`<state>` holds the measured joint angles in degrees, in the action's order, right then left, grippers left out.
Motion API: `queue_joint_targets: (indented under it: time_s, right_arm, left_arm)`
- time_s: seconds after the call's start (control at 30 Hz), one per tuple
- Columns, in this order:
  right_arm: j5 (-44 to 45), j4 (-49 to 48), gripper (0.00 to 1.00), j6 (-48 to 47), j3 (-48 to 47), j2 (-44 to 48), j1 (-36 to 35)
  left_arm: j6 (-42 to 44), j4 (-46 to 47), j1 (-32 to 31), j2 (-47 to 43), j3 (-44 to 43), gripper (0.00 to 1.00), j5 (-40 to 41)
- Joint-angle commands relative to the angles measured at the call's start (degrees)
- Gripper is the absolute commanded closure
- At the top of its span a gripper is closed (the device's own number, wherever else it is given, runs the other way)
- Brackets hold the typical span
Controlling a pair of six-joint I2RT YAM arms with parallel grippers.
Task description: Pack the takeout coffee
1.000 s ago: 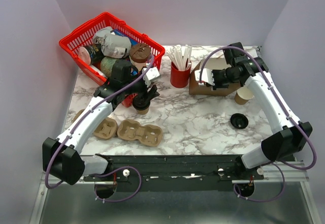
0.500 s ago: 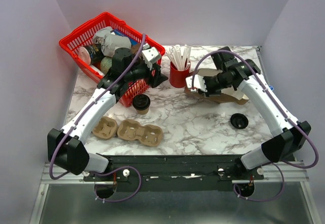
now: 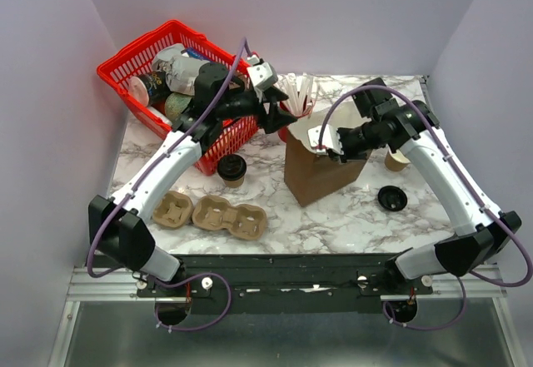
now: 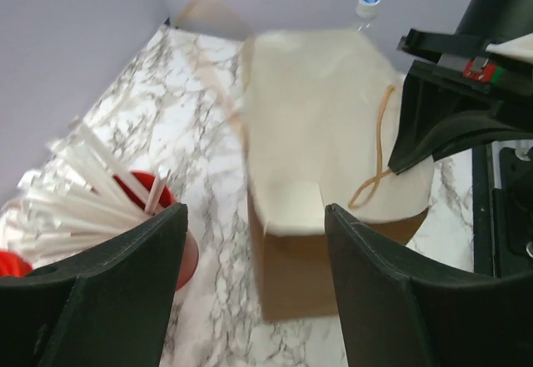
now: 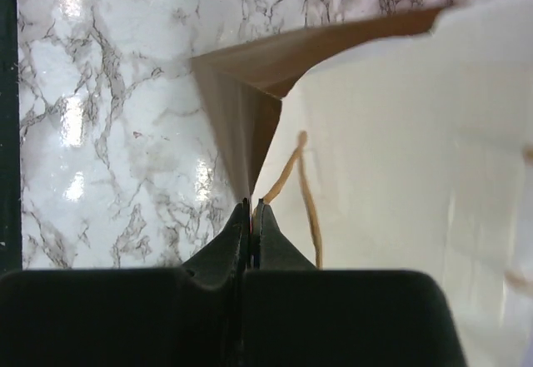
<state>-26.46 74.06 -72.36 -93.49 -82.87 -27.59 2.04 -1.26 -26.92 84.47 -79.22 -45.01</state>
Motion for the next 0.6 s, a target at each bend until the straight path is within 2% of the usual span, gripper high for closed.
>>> queue_joint_targets:
  time_s: [0.0,0.2,0.57]
  right_arm:
    - [-1.67,0.56,0.98,2.39,-0.47,1.48,-0.88]
    - [-1.05,-4.01,0.98,6.34,2.35,2.1,-2.11]
    - [-2.19,-6.3,0.97,9.16,2.18,1.84,-3.34]
  left_arm:
    - [-3.35,2.05,-2.0,3.5,-5.23,0.24,-3.07]
    - [-3.62,-6.9,-3.76,8.87,-12.97,0.26,2.04]
    - [1.37,-10.87,-5.25,10.89,-12.62,0.27,3.44]
